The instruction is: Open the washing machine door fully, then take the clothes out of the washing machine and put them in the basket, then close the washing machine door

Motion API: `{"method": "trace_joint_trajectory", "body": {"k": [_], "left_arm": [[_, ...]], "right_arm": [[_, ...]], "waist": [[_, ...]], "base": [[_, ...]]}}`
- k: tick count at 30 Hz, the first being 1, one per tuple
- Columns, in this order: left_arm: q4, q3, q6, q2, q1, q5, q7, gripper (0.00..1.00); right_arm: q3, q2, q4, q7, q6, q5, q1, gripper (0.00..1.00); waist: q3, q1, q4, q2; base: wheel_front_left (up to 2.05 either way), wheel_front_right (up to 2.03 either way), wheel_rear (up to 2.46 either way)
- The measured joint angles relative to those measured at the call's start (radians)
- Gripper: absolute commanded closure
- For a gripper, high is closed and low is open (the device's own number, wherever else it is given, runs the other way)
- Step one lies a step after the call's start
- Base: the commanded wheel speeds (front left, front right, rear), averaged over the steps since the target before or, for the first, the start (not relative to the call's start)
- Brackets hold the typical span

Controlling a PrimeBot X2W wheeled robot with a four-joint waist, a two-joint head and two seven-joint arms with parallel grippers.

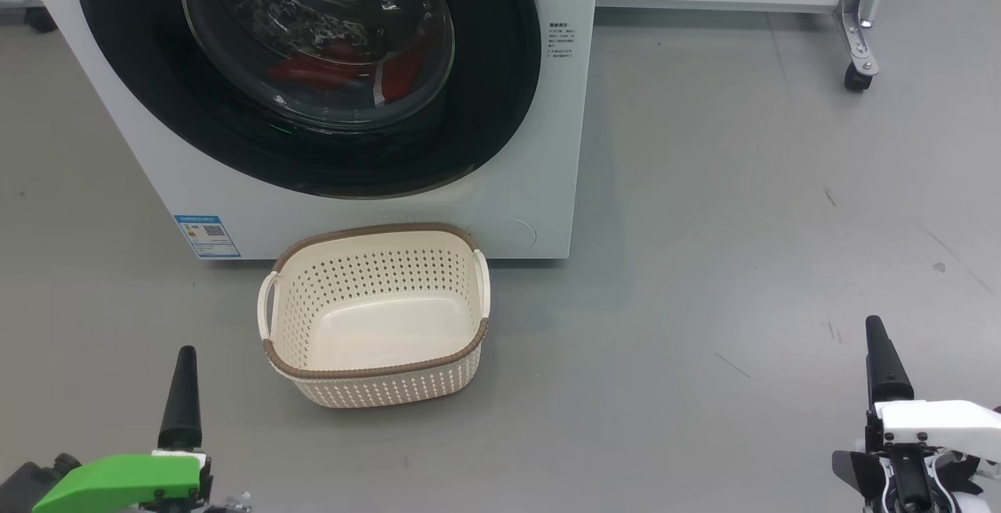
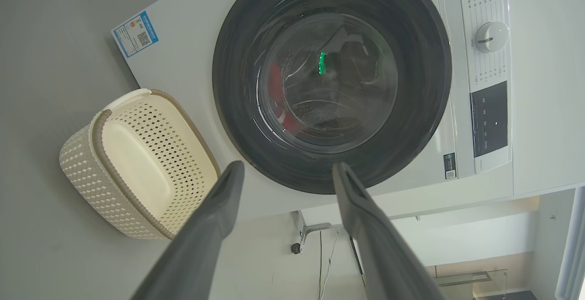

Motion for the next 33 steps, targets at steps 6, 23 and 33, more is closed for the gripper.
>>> {"method": "trace_joint_trajectory", "body": {"k": [6,23,33], "left_arm": [[-0.036,-0.001,0.0,0.003,-0.001,0.077,-0.02,0.0],[-0.098,-0.003,0.0,0.01,-0.001,0.416,-0.081,0.0],[-0.112,-0.05,0.006,0.014,0.001,0.633,-0.114,0.0]], "right_arm": [[0.005,-0.001,-0.036,-0.021,0.0,-0.118,-0.009,0.0],[0.047,-0.009,-0.112,-0.083,-0.045,-0.392,-0.02,0.0],[0.086,-0.012,-0.133,-0.118,-0.075,-0.532,-0.02,0.0]], "waist": [[-0.003,0.0,0.0,0.0],[-0.009,0.0,0.001,0.0],[-0.008,0.0,0.0,0.0]], "base": [[0.0,0.0,0.0],[0.0,0.0,0.0],[0.0,0.0,0.0]]}}
